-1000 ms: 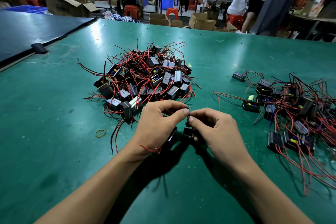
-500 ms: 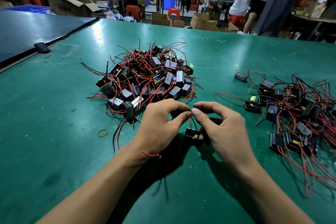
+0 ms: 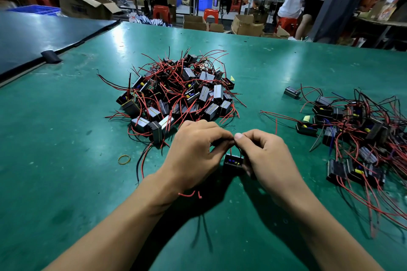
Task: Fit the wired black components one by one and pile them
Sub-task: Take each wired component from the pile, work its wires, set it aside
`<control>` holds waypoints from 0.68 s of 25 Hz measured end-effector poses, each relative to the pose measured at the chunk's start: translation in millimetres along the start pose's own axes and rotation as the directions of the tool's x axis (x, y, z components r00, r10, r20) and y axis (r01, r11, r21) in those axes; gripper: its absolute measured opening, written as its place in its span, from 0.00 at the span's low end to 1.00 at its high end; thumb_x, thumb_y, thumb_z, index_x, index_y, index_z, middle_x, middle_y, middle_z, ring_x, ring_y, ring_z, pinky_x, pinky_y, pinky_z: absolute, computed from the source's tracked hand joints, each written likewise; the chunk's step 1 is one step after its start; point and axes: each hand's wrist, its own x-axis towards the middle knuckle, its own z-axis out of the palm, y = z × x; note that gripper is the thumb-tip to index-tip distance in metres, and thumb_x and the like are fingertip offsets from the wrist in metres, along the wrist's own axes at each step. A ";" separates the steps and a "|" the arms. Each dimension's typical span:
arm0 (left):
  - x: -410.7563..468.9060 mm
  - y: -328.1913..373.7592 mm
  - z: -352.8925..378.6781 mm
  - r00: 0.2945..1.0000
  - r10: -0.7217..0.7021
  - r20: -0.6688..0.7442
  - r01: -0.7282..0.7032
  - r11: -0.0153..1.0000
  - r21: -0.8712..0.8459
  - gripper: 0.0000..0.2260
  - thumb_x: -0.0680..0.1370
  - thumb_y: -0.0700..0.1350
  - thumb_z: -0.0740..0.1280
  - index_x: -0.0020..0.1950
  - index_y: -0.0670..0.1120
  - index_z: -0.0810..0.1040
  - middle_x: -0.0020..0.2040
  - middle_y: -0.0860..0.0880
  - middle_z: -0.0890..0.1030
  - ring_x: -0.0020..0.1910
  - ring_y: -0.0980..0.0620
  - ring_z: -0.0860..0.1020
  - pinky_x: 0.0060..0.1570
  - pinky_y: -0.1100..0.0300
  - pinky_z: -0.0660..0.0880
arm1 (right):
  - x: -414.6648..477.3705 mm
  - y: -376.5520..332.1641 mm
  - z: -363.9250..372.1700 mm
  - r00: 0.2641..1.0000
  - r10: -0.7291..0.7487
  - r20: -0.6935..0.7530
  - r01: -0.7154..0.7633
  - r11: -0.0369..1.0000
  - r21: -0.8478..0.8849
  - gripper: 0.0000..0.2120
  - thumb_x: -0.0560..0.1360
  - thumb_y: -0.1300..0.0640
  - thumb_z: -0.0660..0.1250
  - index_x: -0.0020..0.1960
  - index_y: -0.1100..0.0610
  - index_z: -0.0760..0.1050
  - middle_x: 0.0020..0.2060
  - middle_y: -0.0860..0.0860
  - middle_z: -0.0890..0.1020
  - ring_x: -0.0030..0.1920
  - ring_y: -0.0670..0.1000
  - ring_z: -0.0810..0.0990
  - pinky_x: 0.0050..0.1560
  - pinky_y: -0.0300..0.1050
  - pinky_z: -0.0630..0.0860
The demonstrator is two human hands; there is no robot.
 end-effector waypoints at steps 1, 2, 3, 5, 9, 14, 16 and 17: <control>-0.4 0.6 -0.2 1.000 0.019 0.002 -0.019 0.999 0.035 0.04 0.75 0.45 0.72 0.45 0.47 0.85 0.39 0.53 0.83 0.39 0.50 0.79 0.41 0.46 0.73 | 0.3 -1.6 1.0 0.995 0.079 0.052 -0.087 0.984 0.159 0.16 0.79 0.55 0.67 0.33 0.54 0.73 0.25 0.48 0.69 0.22 0.47 0.66 0.25 0.37 0.62; -0.6 0.8 -0.3 1.000 0.028 0.002 -0.028 0.998 0.049 0.04 0.75 0.45 0.72 0.45 0.47 0.85 0.39 0.53 0.83 0.39 0.50 0.79 0.41 0.47 0.73 | 0.1 -4.0 1.1 0.984 0.145 0.106 -0.170 0.943 0.287 0.15 0.79 0.56 0.67 0.34 0.55 0.72 0.27 0.51 0.68 0.20 0.47 0.64 0.22 0.35 0.59; -0.6 0.5 -0.3 1.000 0.024 -0.002 -0.024 0.999 0.036 0.04 0.75 0.45 0.72 0.45 0.47 0.86 0.39 0.53 0.83 0.39 0.50 0.80 0.41 0.47 0.74 | -0.1 -5.1 -0.3 0.973 0.178 0.145 -0.219 0.911 0.349 0.14 0.79 0.56 0.67 0.35 0.55 0.73 0.28 0.52 0.67 0.19 0.46 0.64 0.21 0.33 0.57; 0.0 -1.0 -0.3 1.000 -0.020 -0.019 0.019 0.999 -0.049 0.03 0.74 0.43 0.73 0.45 0.45 0.86 0.39 0.52 0.83 0.38 0.52 0.79 0.40 0.50 0.75 | 0.3 -1.3 -4.9 0.979 0.134 0.151 -0.176 0.935 0.308 0.14 0.79 0.54 0.68 0.35 0.55 0.76 0.26 0.52 0.70 0.19 0.46 0.65 0.20 0.34 0.60; 1.4 -4.0 -0.2 0.996 -0.091 -0.016 0.087 0.984 -0.156 0.03 0.73 0.41 0.75 0.45 0.43 0.86 0.38 0.54 0.82 0.37 0.61 0.78 0.40 0.62 0.76 | 1.9 5.5 -14.8 0.969 -0.246 0.020 0.245 0.968 0.049 0.07 0.79 0.61 0.69 0.46 0.51 0.82 0.34 0.45 0.83 0.24 0.46 0.75 0.27 0.35 0.71; 1.1 -3.7 -2.2 0.992 -0.127 0.017 0.128 0.977 -0.173 0.04 0.73 0.40 0.75 0.47 0.43 0.86 0.38 0.55 0.81 0.37 0.63 0.76 0.42 0.69 0.71 | 4.4 10.5 -17.5 0.826 -0.558 0.084 0.563 0.808 -0.175 0.07 0.74 0.64 0.74 0.50 0.55 0.85 0.43 0.45 0.84 0.38 0.40 0.79 0.36 0.31 0.70; 1.5 -3.0 -2.9 0.993 -0.112 0.026 0.115 0.979 -0.171 0.04 0.73 0.41 0.75 0.46 0.43 0.86 0.38 0.53 0.83 0.38 0.60 0.78 0.42 0.65 0.74 | 6.3 10.7 -20.0 0.799 -0.594 0.097 0.600 0.774 -0.204 0.05 0.74 0.61 0.75 0.50 0.56 0.85 0.42 0.46 0.84 0.36 0.39 0.78 0.36 0.31 0.69; 1.5 -2.9 -3.3 0.994 -0.107 0.034 0.111 0.978 -0.174 0.04 0.73 0.41 0.75 0.46 0.43 0.86 0.39 0.52 0.83 0.38 0.58 0.78 0.42 0.62 0.75 | 6.4 10.3 -20.9 0.794 -0.599 0.101 0.605 0.767 -0.213 0.05 0.74 0.59 0.75 0.49 0.56 0.85 0.42 0.45 0.84 0.35 0.39 0.77 0.36 0.31 0.69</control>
